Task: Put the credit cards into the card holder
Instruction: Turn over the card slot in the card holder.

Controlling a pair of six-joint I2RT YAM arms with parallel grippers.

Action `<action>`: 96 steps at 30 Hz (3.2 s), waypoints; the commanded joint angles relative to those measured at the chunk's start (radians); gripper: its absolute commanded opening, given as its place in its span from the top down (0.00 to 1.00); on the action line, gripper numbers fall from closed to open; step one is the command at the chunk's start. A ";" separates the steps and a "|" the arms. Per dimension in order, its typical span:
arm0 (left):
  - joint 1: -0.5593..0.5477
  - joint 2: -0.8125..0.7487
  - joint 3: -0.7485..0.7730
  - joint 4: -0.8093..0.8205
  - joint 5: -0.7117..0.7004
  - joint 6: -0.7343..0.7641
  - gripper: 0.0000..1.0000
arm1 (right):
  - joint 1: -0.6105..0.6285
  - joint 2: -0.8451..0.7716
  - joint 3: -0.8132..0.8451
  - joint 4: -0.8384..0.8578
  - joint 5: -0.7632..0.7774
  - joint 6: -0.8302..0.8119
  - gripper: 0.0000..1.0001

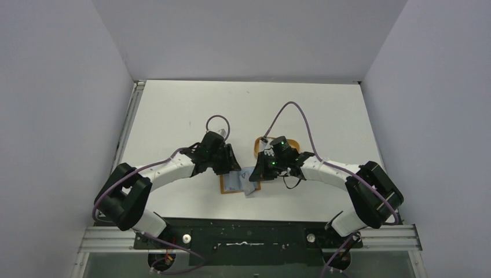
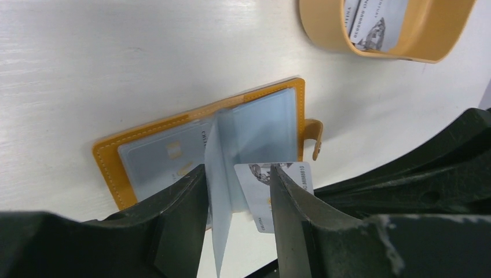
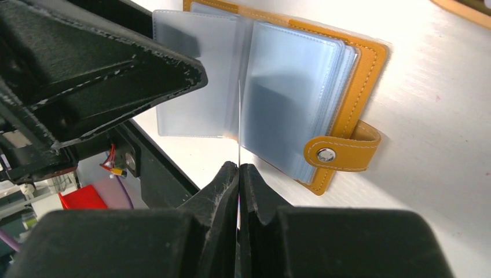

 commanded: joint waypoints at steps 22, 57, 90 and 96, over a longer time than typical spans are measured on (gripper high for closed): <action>0.000 0.036 0.014 0.183 0.122 0.010 0.66 | -0.053 -0.043 -0.026 0.003 0.027 -0.001 1.00; -0.013 0.120 0.180 -0.017 0.047 0.079 0.33 | -0.028 -0.065 0.016 0.031 -0.027 -0.012 1.00; -0.044 0.190 0.281 -0.114 -0.027 0.125 0.32 | -0.012 -0.072 0.021 0.028 -0.029 -0.016 1.00; -0.043 0.196 0.279 -0.119 -0.037 0.127 0.42 | -0.012 -0.071 0.019 0.027 -0.026 -0.016 1.00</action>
